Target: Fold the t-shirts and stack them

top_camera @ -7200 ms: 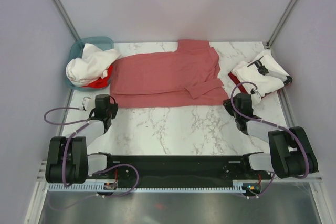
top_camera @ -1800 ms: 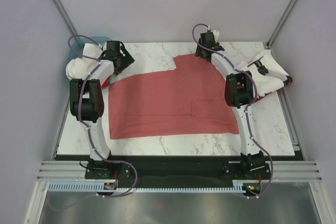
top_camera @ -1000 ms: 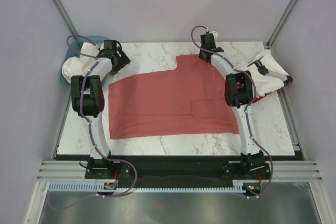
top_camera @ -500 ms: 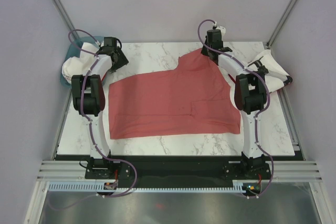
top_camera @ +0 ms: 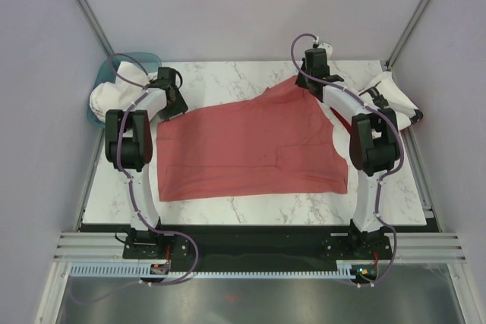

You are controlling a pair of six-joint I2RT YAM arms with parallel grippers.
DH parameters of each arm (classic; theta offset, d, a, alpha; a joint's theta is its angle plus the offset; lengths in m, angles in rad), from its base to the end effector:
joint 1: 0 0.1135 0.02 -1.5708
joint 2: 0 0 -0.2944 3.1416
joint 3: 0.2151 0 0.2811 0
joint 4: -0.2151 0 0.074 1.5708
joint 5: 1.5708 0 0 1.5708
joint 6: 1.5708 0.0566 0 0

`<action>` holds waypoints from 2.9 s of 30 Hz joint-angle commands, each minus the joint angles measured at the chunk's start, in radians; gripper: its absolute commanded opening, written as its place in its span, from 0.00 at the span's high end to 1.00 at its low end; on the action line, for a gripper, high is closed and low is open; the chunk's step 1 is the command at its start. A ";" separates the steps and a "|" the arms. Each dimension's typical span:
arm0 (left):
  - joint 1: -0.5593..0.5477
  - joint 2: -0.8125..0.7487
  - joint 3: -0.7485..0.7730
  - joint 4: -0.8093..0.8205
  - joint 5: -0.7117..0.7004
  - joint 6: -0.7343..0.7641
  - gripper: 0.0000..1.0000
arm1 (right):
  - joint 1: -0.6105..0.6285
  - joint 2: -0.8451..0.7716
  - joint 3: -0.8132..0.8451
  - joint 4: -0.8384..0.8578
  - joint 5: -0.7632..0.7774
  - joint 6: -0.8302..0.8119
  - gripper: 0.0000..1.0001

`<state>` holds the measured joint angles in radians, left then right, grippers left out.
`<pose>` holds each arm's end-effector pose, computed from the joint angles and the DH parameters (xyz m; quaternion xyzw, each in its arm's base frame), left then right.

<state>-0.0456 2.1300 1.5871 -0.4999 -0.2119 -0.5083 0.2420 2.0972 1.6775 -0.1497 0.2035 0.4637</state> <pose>0.5075 -0.0112 0.1608 -0.2470 0.9280 0.0272 0.2775 0.5388 0.1212 0.2412 0.1450 0.8620 0.0814 0.4789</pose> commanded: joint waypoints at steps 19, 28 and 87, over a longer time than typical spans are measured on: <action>-0.004 -0.220 -0.154 0.020 -0.104 -0.067 0.98 | -0.001 -0.190 -0.159 0.067 0.004 0.001 1.00; -0.004 -0.262 -0.202 0.038 -0.115 -0.058 0.75 | -0.001 -0.218 -0.197 0.068 0.001 0.013 1.00; -0.062 -1.041 -1.055 0.314 -0.138 -0.343 0.15 | -0.001 -1.199 -1.229 0.255 0.067 0.179 0.45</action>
<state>-0.1032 1.1820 0.5831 -0.2626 -0.3382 -0.7879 0.2420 1.0187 0.5594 -0.0208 0.2390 0.6094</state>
